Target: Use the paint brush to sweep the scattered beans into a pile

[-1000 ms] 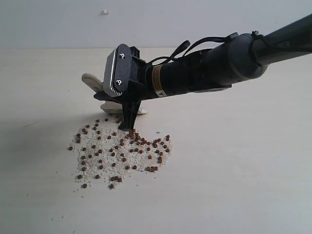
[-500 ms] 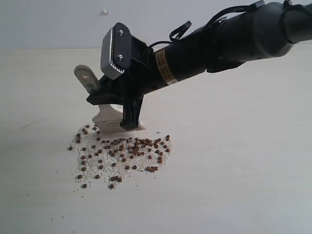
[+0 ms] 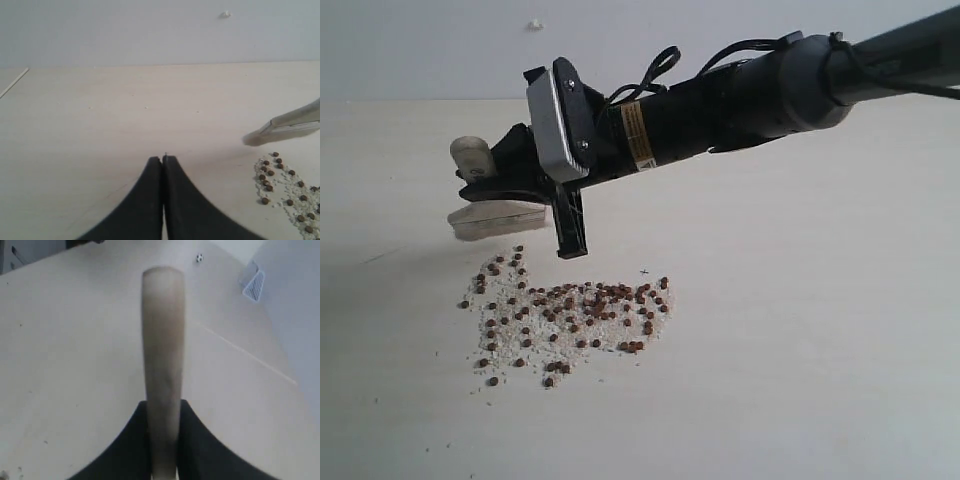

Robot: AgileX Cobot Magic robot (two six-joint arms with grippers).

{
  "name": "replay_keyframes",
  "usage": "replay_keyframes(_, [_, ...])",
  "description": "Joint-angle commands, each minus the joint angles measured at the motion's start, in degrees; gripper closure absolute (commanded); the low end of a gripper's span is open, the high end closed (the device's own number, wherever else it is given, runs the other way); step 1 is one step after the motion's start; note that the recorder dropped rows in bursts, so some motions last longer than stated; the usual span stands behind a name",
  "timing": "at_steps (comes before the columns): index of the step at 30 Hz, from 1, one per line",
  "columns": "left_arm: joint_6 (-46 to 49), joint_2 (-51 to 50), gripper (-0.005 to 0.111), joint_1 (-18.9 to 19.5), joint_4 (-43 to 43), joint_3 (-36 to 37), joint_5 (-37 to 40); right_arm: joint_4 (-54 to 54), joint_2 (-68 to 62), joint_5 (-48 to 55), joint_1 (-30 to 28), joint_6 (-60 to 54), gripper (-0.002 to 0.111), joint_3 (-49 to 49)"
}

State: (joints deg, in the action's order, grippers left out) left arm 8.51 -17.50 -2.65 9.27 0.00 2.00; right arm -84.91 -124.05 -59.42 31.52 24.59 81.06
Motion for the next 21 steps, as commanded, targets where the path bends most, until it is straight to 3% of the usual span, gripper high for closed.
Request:
replay_keyframes(1, [0.14,0.23,0.107,-0.12,0.35,0.0,-0.16,-2.03,-4.78,-6.15,-2.1,2.6,0.108,6.85])
replay_keyframes(9, [0.14,0.23,0.107,-0.12,0.35,0.0,-0.16,-7.67,-11.03,-10.54,-2.66,7.15,0.108,16.04])
replay_keyframes(21, [0.14,0.23,0.107,-0.12,0.35,0.0,-0.16,-15.04,-12.75,-10.54,-2.56,18.17,0.108,17.27])
